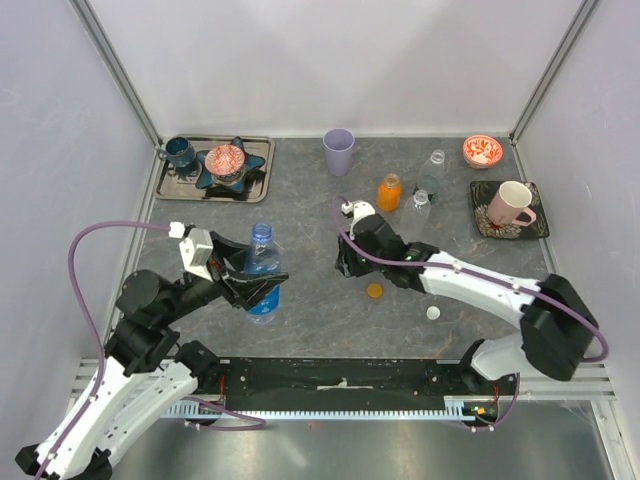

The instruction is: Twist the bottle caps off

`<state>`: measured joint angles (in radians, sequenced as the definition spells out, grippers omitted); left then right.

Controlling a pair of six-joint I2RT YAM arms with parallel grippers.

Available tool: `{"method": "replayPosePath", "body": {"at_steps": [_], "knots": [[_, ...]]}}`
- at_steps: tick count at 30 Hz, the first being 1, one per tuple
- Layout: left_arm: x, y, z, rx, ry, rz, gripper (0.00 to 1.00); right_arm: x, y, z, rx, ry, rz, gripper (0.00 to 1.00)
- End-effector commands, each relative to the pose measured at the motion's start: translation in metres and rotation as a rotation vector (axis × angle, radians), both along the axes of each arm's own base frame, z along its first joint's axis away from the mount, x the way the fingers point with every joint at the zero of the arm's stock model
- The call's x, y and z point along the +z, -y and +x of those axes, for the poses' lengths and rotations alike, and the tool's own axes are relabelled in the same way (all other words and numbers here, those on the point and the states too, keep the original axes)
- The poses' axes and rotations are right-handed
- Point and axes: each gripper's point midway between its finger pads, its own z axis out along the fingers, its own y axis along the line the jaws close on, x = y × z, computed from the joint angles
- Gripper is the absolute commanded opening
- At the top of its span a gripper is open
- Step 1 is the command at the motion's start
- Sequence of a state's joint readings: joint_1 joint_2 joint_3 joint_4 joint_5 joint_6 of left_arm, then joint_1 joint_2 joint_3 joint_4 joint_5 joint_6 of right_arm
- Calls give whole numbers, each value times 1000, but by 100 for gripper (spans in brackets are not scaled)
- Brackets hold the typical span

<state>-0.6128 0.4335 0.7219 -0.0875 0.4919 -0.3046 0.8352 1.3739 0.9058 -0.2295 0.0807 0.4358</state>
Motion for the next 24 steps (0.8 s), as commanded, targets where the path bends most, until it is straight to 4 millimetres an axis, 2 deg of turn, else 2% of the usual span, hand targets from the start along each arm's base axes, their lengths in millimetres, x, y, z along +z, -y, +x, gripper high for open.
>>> {"method": "replayPosePath", "body": {"at_steps": [1,3,4,7,15,19,24], "knots": [[-5,-19,15,151,2,-8,48,-11,-29,26,-50,40,32,0],[-8,-19,13,146,-5,-2,48,-26,-33,29,-64,21,14,0],[-12,-18,13,143,-15,1,48,-41,-32,31,-82,1,-15,0],[-16,-17,12,131,-25,3,48,-58,-34,35,-106,-17,-29,0],[-23,-15,13,127,-38,7,48,-83,-30,53,-190,6,-95,0],[-26,-15,14,129,-46,7,48,-102,-30,59,-210,-5,-141,0],[-29,-15,14,129,-56,11,48,-127,-22,46,-211,-70,-176,18]]}}
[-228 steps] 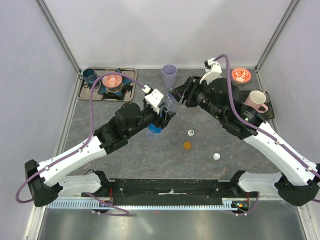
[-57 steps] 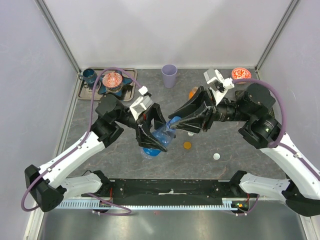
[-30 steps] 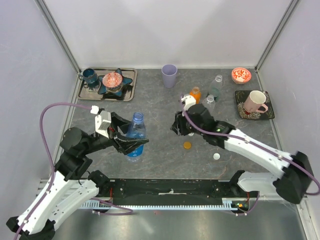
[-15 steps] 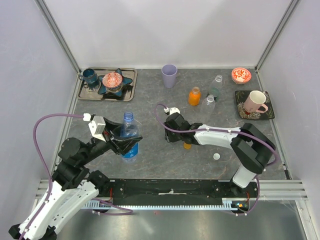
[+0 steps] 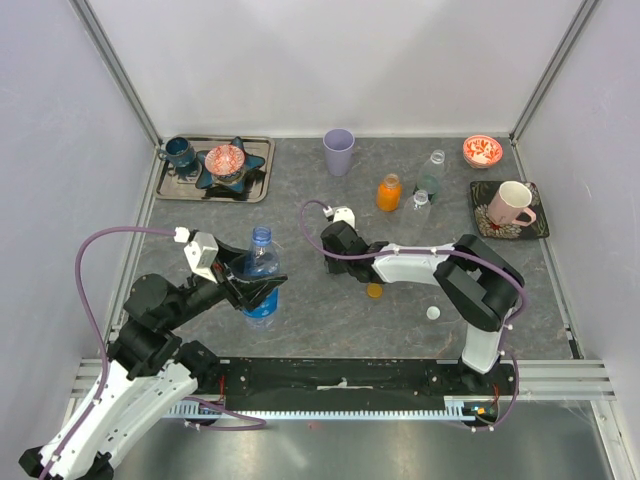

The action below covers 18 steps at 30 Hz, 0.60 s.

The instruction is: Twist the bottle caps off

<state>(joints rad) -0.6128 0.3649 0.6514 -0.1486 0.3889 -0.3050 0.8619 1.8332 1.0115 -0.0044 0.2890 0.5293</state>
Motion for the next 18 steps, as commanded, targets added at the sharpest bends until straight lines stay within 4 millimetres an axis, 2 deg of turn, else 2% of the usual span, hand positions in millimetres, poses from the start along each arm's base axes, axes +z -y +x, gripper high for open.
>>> {"method": "replayPosePath", "body": {"at_steps": [1,6,7,12,15,16,18], "knots": [[0,-3,3,29,5,-9,48,-30,12,-16,-26,-73,-43,24],[-2,-3,4,29,1,-3,48,-42,21,-33,-27,-110,-58,45],[-2,-2,5,29,0,-2,48,-41,22,-36,-23,-112,-56,50],[-4,-2,6,28,-5,2,48,-26,14,-35,-3,-85,-35,62],[-4,-3,6,34,-6,1,48,-3,7,-27,-11,-42,-9,69],[-4,-3,6,35,-7,0,49,21,0,-18,-17,-1,30,72],[-4,-4,6,42,-3,2,49,52,-3,-10,-29,45,57,75]]}}
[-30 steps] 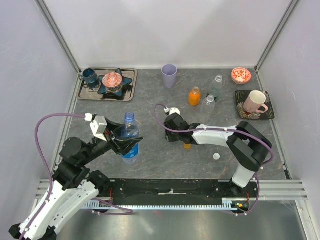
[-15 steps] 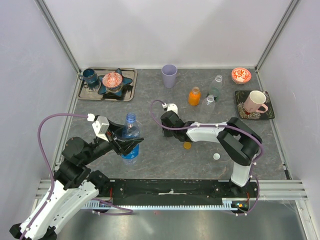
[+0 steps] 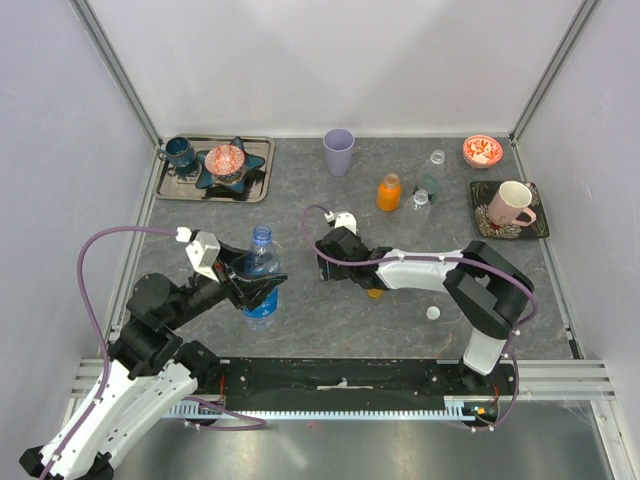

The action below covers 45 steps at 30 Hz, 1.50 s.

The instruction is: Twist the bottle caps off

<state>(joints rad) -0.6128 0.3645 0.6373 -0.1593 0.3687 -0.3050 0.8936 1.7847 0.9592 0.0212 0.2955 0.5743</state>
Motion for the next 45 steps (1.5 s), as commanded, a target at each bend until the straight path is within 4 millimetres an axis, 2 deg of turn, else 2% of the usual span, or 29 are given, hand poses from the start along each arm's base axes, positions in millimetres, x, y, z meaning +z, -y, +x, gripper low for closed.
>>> {"method": "replayPosePath", "body": {"at_steps": [1,3,4,6,7,8,9,10,11,13,14,15,17,18,19,21,24,25,31,41,44,45], "knots": [[5,-3,2,24,20,-7,49,89,-5,20,-57,116,67,77],[6,-3,2,24,20,-7,49,124,3,28,-99,139,59,81],[5,-3,2,20,15,-5,49,170,2,43,-131,194,110,83],[6,-1,2,11,9,-5,49,201,13,44,-137,223,84,84],[6,0,2,6,10,-4,49,239,15,44,-138,275,137,84],[5,1,3,3,7,-1,49,255,17,40,-128,294,161,84],[4,3,4,-4,5,5,49,272,18,35,-100,322,188,84],[2,5,5,-10,2,12,50,298,22,24,-71,358,254,84],[3,7,5,-20,8,15,50,318,16,15,-15,381,330,84],[0,16,6,-62,-7,36,51,347,24,-4,15,413,420,83],[2,19,7,-76,-6,37,51,355,26,-10,38,418,445,84],[5,23,4,-114,-3,42,51,370,21,-29,123,413,503,84],[1,35,4,-177,-29,69,51,386,15,-47,214,406,572,84],[6,38,4,-194,-23,70,51,395,8,-65,305,388,620,84],[1,44,9,-208,-52,85,51,400,5,-73,344,378,649,84],[8,49,9,-239,-47,77,51,403,-1,-88,412,345,690,84],[11,56,17,-247,-59,64,51,396,-5,-94,439,325,687,84],[13,57,18,-245,-57,59,51,388,-8,-96,446,308,675,85],[9,64,22,-262,-94,58,51,361,-16,-94,452,271,605,84],[3,65,17,-299,-81,77,51,349,-36,-92,502,243,591,80],[1,66,13,-326,-69,87,51,346,-39,-91,511,253,596,76],[1,66,12,-332,-62,89,51,344,-40,-93,523,246,598,71]]}}
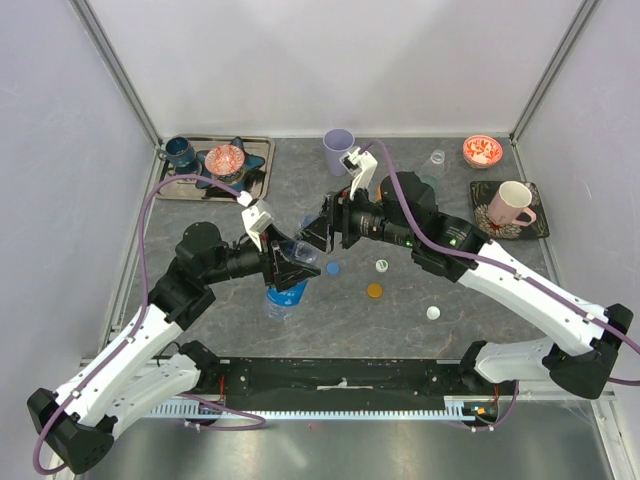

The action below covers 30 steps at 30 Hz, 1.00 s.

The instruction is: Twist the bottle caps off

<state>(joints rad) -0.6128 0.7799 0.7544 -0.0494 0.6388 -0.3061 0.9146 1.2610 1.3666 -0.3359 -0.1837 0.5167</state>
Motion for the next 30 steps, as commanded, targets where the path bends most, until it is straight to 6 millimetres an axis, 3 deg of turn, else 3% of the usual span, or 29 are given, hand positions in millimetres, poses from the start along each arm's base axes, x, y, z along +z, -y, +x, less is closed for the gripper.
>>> {"method": "replayPosePath", "body": {"at_steps": [1,4,10,11,14,17,18,22,26,30], "knots": [[23,3,-10,-70,88,-39,51,13,-8,-4,47,48,52,69],[22,3,-13,-89,101,-35,52,12,-10,-5,57,51,61,60],[18,4,-13,-95,94,-24,55,7,-13,-10,90,32,75,23],[19,3,-11,-77,96,-23,56,7,-13,-12,96,30,76,13],[15,-1,-3,-21,83,-4,68,9,-10,-14,96,38,81,0],[13,-9,10,78,60,17,82,16,-3,-11,58,70,87,0],[15,-13,13,113,58,15,99,18,1,-8,31,76,85,0],[23,-40,34,334,63,22,99,33,23,14,-129,142,54,0],[31,-75,39,524,71,12,99,44,47,43,-323,201,12,0],[34,-117,39,723,77,15,99,32,72,89,-598,256,-96,0]]}}
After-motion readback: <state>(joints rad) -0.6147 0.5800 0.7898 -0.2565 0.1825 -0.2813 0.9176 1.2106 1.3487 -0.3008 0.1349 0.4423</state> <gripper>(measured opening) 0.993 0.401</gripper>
